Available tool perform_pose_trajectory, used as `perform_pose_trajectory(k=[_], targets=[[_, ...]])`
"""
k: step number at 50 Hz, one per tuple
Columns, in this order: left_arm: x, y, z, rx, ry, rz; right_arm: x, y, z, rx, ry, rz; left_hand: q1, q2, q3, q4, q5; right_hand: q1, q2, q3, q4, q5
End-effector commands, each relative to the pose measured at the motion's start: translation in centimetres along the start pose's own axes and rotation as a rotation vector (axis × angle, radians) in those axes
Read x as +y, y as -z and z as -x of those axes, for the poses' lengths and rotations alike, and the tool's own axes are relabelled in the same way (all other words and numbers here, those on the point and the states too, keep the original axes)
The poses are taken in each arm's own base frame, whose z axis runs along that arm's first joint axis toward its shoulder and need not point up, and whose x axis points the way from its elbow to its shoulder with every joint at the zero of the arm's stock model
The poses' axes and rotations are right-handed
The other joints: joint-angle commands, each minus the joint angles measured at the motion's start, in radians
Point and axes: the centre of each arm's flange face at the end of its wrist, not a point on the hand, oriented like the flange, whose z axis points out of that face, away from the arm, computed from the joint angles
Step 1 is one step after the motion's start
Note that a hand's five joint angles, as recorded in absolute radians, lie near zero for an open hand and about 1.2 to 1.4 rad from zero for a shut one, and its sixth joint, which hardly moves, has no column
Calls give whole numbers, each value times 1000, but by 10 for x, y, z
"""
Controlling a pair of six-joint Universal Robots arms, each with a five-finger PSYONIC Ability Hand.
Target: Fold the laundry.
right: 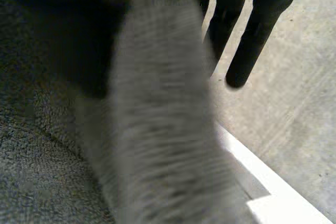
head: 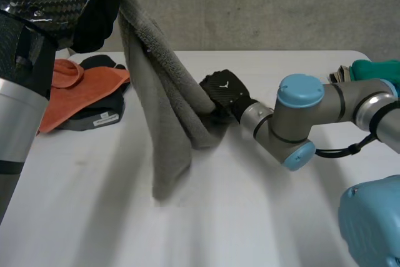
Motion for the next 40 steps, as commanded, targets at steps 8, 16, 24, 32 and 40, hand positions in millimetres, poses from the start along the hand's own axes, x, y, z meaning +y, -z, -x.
perform_pose_trajectory(k=[8, 16, 24, 32, 40], targets=[[48, -17, 8, -41, -149, 126, -98, 60, -98, 280, 236, 31, 273, 199, 202, 194, 240, 444, 440, 483, 486, 483], [113, -30, 22, -73, -224, 289, -181, 126, -89, 295, 420, 101, 273, 199, 202, 194, 240, 444, 440, 483, 486, 483], [164, -24, -13, 31, -180, 416, -137, 117, -63, 188, 380, 231, 273, 199, 202, 194, 240, 444, 440, 483, 486, 483], [215, -19, -39, 72, -151, 536, -36, 96, -47, 95, 358, 458, 273, 199, 202, 194, 240, 444, 440, 483, 486, 483], [222, -17, -42, 59, -154, 566, -9, 103, -49, 158, 227, 552, 273, 199, 202, 194, 240, -153, -157, -114, -112, -114]])
